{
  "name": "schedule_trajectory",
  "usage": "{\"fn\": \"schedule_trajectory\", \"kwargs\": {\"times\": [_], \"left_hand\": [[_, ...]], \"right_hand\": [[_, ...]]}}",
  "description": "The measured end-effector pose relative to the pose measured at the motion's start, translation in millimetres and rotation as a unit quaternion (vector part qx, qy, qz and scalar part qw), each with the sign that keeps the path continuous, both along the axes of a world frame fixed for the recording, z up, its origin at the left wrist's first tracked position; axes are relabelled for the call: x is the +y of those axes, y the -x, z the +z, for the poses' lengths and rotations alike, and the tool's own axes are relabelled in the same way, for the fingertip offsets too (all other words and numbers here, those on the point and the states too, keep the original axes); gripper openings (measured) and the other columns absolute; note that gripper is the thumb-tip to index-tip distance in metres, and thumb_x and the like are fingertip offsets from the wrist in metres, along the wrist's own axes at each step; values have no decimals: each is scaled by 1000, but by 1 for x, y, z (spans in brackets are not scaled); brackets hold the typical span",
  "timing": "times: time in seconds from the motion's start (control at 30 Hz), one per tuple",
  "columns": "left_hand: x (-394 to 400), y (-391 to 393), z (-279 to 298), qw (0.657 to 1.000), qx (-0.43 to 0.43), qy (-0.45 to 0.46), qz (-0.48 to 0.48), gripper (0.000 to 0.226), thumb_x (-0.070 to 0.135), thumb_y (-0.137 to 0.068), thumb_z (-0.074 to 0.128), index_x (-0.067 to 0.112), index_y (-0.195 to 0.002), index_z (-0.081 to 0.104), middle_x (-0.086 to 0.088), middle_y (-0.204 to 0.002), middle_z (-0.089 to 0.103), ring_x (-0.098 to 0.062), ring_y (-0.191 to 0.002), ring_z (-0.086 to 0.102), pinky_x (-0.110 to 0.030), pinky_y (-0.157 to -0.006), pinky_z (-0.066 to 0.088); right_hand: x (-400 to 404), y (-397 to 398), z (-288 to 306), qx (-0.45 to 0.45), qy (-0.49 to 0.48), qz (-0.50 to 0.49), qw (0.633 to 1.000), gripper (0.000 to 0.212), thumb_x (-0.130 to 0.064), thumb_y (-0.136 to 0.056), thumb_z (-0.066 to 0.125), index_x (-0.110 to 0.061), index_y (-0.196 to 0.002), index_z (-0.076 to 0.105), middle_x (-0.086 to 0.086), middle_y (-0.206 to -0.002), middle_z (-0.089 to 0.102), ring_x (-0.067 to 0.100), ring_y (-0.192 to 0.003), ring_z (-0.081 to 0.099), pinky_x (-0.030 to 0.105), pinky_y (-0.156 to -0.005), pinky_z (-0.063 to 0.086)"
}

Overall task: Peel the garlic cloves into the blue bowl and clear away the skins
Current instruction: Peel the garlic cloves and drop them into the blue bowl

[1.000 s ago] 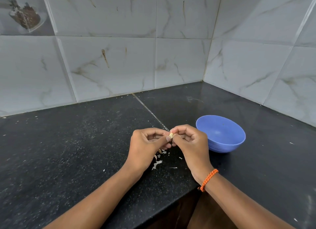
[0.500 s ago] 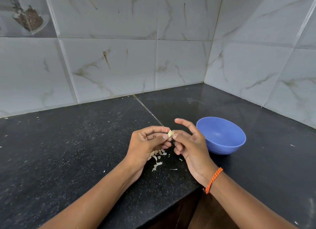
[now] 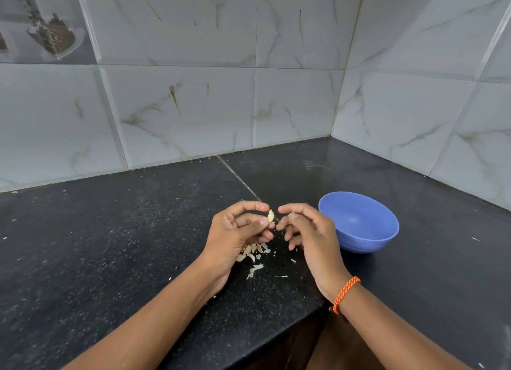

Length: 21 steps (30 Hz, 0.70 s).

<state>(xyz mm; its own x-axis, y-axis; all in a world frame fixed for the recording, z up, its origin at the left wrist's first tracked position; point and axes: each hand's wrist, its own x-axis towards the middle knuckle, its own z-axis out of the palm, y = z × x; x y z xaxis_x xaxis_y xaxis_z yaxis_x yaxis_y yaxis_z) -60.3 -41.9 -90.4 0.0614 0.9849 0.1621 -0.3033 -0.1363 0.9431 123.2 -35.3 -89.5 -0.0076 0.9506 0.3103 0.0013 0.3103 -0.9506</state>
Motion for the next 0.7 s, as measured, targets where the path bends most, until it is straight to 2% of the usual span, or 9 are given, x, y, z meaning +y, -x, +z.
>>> {"fn": "schedule_trajectory", "kwargs": {"times": [0.07, 0.2, 0.3, 0.4, 0.5, 0.6, 0.7], "left_hand": [[0, 0, -1, 1000, 15, -5, 7, 22, 2, -96, 77, 5, -117, 77, -26, -99, 79, -26, -79, 75, -35, -82, 65], [-1, -1, -1, 999, 32, -14, 17, 17, 1, -97, 76, 4, -113, 78, -25, -98, 79, -27, -78, 74, -34, -79, 65], [-2, -1, 0, 999, 42, -19, 27, 14, 1, -98, 75, 3, -111, 78, -25, -98, 79, -28, -77, 75, -34, -78, 66], [-2, -2, 1, 997, 63, -29, 41, 11, 0, -98, 75, 4, -107, 80, -23, -96, 80, -29, -78, 75, -38, -79, 66], [-2, -2, 1, 988, 122, -64, 67, 10, 3, -98, 77, 10, -103, 82, -14, -94, 81, -31, -81, 79, -40, -81, 67], [-2, -2, 1, 964, 214, -115, 104, 9, 9, -97, 80, 16, -101, 84, -1, -92, 83, -23, -82, 81, -40, -84, 67], [-4, -4, 1, 949, 257, -137, 122, 10, 11, -95, 83, 20, -99, 85, 6, -89, 83, -16, -83, 81, -40, -83, 67]], "right_hand": [[0, 0, -2, -92, -47, -26, 994, 25, -2, -102, 62, -22, -105, 78, -2, -91, 76, 14, -77, 68, 27, -62, 55], [2, 2, -6, -166, -107, -54, 979, 29, 5, -92, 72, -23, -93, 78, -14, -95, 73, 16, -90, 70, 18, -73, 53], [2, 0, -7, -160, -109, -68, 979, 28, 5, -92, 70, -21, -82, 78, -12, -93, 71, 15, -89, 69, 22, -73, 55], [1, 0, -6, -103, -57, -48, 992, 30, -2, -99, 62, -18, -80, 79, -8, -93, 72, 15, -83, 68, 28, -62, 56], [0, 1, -4, -91, -50, -42, 994, 25, -10, -103, 62, -20, -90, 80, -8, -96, 73, 15, -87, 69, 27, -62, 56], [0, 1, -2, -82, -57, -4, 995, 16, -11, -102, 68, -23, -108, 77, -8, -102, 76, 16, -96, 72, 29, -69, 61], [0, 2, -3, -95, -76, 14, 992, 12, -13, -98, 75, -20, -108, 77, -6, -101, 79, 19, -98, 75, 33, -77, 63]]}}
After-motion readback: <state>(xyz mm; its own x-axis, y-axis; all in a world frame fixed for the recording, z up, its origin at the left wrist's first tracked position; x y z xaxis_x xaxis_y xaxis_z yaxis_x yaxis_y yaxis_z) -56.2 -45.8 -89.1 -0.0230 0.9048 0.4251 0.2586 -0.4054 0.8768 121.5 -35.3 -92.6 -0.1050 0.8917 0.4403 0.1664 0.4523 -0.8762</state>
